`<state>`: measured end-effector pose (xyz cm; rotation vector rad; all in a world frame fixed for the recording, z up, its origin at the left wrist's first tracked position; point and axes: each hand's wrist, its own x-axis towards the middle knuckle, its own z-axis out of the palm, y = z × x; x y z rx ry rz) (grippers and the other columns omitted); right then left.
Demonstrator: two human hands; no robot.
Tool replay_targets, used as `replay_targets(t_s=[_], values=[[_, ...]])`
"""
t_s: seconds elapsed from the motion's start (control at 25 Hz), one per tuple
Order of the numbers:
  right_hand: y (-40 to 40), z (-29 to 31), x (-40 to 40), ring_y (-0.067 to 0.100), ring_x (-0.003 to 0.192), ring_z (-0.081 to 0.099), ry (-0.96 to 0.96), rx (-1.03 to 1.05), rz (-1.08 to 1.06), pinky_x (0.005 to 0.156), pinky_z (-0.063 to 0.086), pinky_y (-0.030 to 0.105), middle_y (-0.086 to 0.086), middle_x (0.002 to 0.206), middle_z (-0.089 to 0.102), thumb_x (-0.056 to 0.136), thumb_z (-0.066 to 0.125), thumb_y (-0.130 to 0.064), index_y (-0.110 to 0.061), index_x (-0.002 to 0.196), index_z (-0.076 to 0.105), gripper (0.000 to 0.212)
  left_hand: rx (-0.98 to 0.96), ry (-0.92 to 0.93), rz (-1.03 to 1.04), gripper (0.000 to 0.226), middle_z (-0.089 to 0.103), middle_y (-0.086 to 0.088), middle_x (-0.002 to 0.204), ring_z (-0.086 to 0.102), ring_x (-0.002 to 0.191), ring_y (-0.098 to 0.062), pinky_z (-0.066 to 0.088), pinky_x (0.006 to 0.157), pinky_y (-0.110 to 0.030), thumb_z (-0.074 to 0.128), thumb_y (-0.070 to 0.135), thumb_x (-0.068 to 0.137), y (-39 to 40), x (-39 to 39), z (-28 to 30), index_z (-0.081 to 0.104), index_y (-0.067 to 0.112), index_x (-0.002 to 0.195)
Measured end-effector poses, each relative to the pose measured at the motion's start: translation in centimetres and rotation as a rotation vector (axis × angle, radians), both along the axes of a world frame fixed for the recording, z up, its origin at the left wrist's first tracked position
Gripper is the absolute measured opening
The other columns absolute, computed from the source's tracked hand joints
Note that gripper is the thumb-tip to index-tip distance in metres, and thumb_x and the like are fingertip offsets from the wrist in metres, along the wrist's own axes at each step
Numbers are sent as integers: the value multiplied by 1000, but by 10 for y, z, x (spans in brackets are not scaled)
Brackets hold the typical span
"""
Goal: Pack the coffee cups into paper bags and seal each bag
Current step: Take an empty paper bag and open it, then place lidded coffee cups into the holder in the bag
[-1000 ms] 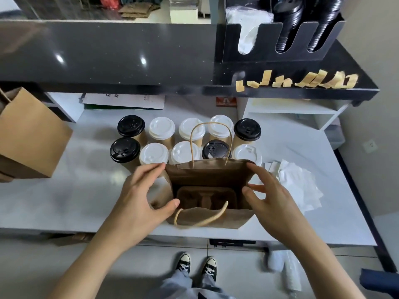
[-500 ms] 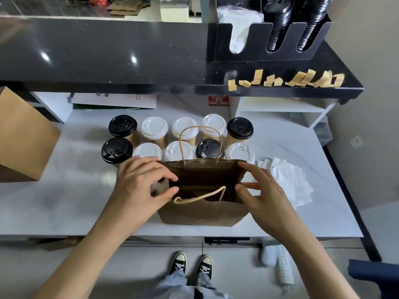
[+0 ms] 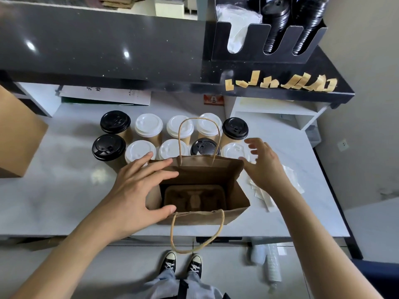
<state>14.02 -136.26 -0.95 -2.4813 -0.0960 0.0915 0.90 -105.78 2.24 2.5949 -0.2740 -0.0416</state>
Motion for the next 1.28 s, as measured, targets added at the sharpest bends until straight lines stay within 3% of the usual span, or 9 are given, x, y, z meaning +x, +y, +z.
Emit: replay_targets(t_s=[0.2, 0.44, 0.6, 0.8, 0.96, 1.12, 1.28], values=[[9, -13, 27, 40, 134, 44, 180, -196, 116, 107, 41, 51, 14, 149, 43, 83, 81, -32, -23, 152, 34, 84, 52, 27, -29, 77, 11, 37, 161, -11, 155, -4, 1, 124, -34, 55, 81, 69, 3, -3, -2, 47, 52, 140], [16, -22, 32, 44, 132, 44, 227, -243, 164, 112, 39, 54, 19, 147, 42, 87, 77, -32, -23, 154, 28, 84, -11, 127, -41, 83, -4, 42, 160, -20, 152, 0, 9, 125, -41, 58, 84, 65, 5, -4, -4, 42, 55, 142], [14, -20, 28, 44, 127, 48, 181, -216, 118, 107, 42, 55, 19, 142, 45, 87, 75, -27, -22, 151, 32, 77, -66, 153, -59, 79, -6, 43, 159, -21, 150, 5, 11, 124, -38, 70, 74, 69, 4, -2, -5, 44, 54, 141], [0, 0, 18, 41, 123, 49, 86, -131, 22, 94, 44, 45, 16, 139, 46, 82, 79, -23, -22, 148, 38, 78, -85, 173, -76, 79, -8, 45, 158, -13, 150, 5, 10, 121, -32, 74, 72, 68, 4, 6, -7, 43, 59, 139], [-8, 34, 5, 30, 119, 49, -38, -51, -38, 89, 39, 36, 9, 138, 48, 75, 86, -44, -30, 147, 39, 87, -90, 178, -83, 82, -8, 44, 158, -5, 152, -1, 14, 121, -36, 68, 79, 64, 6, 9, -9, 40, 62, 139], [-10, 76, -12, 17, 119, 44, -153, 53, -88, 92, 45, 39, 2, 144, 46, 73, 85, -50, -34, 148, 40, 89, -95, 187, -91, 84, -9, 45, 158, -5, 151, 0, 17, 121, -38, 67, 82, 62, 7, 14, -8, 35, 66, 138], [-8, 116, -29, 25, 122, 51, -287, 76, -130, 94, 53, 50, 1, 145, 47, 74, 84, -50, -34, 147, 41, 86, -83, 202, -95, 80, -5, 44, 158, -3, 153, -3, 21, 123, -43, 65, 84, 62, 7, 17, -8, 39, 65, 136]])
